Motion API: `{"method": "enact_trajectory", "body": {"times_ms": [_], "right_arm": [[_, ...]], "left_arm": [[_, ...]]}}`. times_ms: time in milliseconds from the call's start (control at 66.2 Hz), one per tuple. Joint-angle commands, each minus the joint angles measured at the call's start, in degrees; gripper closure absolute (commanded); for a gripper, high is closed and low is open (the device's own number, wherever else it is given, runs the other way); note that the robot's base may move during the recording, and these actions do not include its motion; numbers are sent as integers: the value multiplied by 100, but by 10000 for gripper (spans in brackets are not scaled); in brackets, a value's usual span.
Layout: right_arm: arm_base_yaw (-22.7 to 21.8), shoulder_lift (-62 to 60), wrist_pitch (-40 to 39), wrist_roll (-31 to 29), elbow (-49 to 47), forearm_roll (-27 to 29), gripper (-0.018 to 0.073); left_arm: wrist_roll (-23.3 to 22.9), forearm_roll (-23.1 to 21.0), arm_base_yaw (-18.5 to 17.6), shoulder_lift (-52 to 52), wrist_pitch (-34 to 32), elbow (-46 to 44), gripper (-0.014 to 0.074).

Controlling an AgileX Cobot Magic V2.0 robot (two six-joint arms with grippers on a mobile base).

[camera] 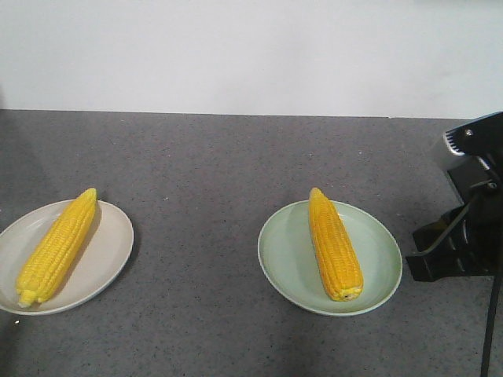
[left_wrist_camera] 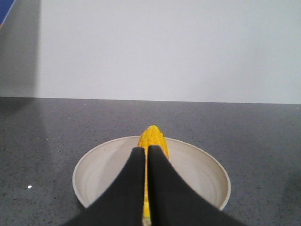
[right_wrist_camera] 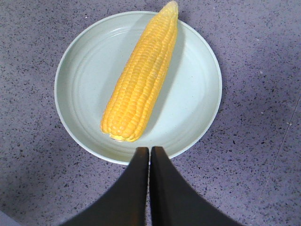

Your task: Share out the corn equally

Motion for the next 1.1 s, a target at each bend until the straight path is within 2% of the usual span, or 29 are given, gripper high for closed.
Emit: {"method": "enact_trajectory", "body": {"times_ms": [0,377,1087], "right_arm": [[14,-87,-233,-54,-146,45,569],[14,-87,-238,-54,-146,45,569],[14,-87,-238,-54,-146,45,569]], "left_arm": [[-76,-64,-28,-99,-490,-91,604],[-12,-24,-17,-104,-769,-91,604],[-21,-24,-17,-98,-721,-96,603]]}}
